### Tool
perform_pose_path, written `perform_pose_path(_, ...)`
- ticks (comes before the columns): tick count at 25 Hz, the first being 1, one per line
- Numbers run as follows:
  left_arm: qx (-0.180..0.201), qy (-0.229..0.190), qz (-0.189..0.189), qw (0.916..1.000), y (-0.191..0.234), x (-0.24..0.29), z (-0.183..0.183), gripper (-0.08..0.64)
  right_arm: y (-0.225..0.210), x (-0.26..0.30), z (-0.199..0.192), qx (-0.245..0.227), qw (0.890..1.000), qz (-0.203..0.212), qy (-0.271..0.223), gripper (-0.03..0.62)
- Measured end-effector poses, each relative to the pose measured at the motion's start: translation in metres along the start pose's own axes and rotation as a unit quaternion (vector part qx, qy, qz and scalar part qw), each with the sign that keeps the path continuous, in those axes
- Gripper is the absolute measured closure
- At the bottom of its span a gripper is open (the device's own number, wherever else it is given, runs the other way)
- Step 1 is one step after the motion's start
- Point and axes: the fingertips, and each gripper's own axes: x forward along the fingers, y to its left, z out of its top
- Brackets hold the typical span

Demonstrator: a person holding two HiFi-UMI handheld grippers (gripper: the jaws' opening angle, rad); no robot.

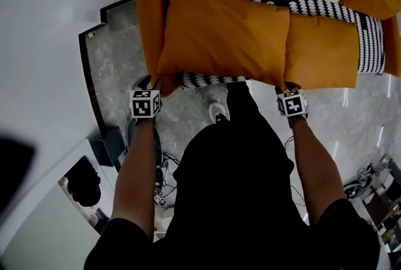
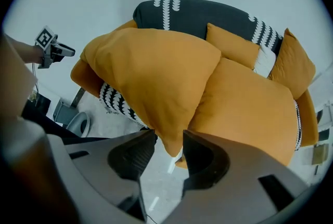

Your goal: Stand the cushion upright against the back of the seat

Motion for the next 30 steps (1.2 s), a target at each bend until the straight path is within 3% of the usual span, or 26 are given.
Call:
perform_pose_path(8,0.035,0.009,0.007,0.9993,0.004,0.02,0.006,0.399,0.001,0.017,-0.001,-0.007,1.0,-0.001,0.005,0.426)
perform_pose_path(16,0.031,0.043,-0.008,0.9986,0.002,0.045,0.001,0.402,0.001,0.022,0.0,-0.019,0.999,0.018,0.025,0.428)
perform_pose_path(18,0.027,0.046,-0.015,0.9985,0.0,0.046,0.002,0.436,0.002,0.022,0.002,-0.022,0.999,0.026,0.028,0.433)
perform_pose_path(23,0.019,0.047,-0.018,0.9986,-0.001,0.041,0.006,0.509,0.006,0.02,0.013,-0.032,0.998,0.045,0.011,0.513)
perform_pose_path(30,0.009,0.036,-0.025,0.999,-0.006,0.032,0.021,0.522,-0.007,-0.01,0.037,-0.023,0.998,0.047,-0.041,0.537)
